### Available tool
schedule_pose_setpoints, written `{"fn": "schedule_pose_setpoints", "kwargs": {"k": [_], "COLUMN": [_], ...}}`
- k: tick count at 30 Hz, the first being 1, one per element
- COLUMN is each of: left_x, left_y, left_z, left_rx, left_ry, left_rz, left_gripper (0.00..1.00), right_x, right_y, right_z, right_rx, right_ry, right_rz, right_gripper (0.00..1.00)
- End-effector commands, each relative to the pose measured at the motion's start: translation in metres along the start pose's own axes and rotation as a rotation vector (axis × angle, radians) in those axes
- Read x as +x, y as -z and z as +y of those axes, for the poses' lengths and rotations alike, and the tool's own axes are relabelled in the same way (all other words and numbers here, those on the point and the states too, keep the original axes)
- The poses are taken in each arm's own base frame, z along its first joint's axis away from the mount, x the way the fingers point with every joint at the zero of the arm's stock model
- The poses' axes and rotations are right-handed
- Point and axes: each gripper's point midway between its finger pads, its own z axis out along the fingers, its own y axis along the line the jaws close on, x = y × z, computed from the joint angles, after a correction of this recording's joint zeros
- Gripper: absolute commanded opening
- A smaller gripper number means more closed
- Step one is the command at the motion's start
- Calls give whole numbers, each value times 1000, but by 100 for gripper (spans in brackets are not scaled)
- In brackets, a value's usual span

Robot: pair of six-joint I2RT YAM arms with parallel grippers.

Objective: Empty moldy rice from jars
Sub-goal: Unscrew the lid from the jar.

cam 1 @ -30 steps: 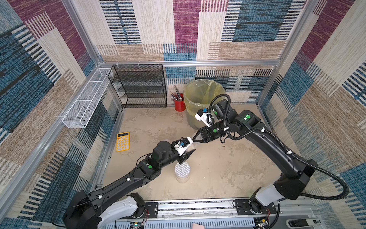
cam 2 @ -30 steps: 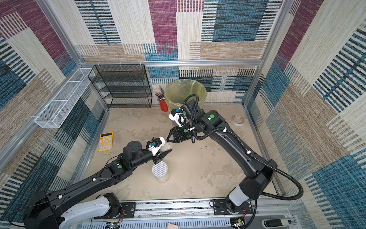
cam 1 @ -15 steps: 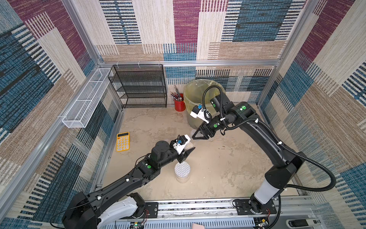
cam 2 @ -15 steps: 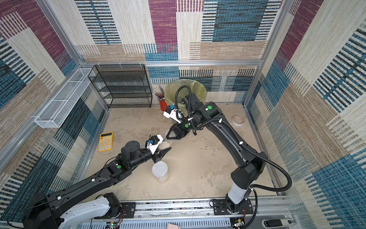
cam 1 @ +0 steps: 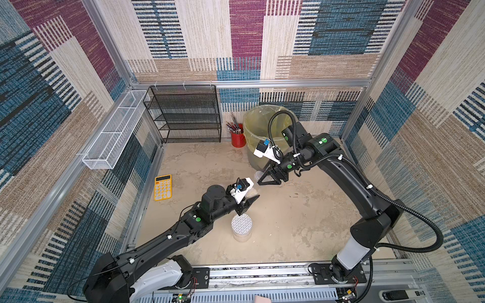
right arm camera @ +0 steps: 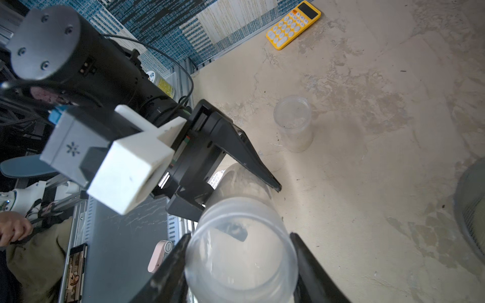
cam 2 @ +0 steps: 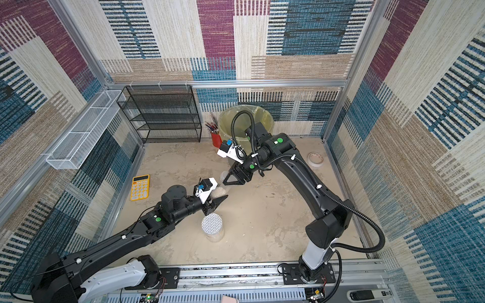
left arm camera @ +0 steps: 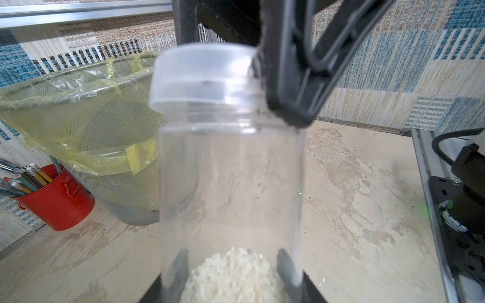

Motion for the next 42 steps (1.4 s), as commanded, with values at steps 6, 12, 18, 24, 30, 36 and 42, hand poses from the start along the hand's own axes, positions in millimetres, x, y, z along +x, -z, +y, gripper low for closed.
{"fn": "schedule_pose_setpoints", "kwargs": {"k": [6, 12, 18, 24, 30, 36, 42], "left_x": [34, 42, 43, 36, 36, 29, 25], "left_y": [4, 1, 1, 1, 2, 5, -1], "left_z": [-29, -23, -21, -20, -16, -6, 8], "left_rx": [149, 121, 112, 109, 78, 18, -60], "left_ry": [-32, -48, -51, -41, -43, -69, -112], "left_rz": [121, 152, 156, 124, 118, 89, 61], "left_gripper": [0, 0, 0, 0, 0, 0, 0], "right_x": [-32, -34, -30, -16, -24, -17, 19], "right_y": [2, 5, 6, -3, 13, 33, 37], "right_z": [-11, -8, -4, -12, -48, -31, -2], "right_rx": [27, 26, 25, 39, 293, 270, 186], "right_ry": [229, 234, 231, 165, 32, -336, -691], "right_rz": [-89, -97, -109, -83, -152, -275, -329], "right_gripper": [57, 59, 62, 61, 69, 80, 80]}}
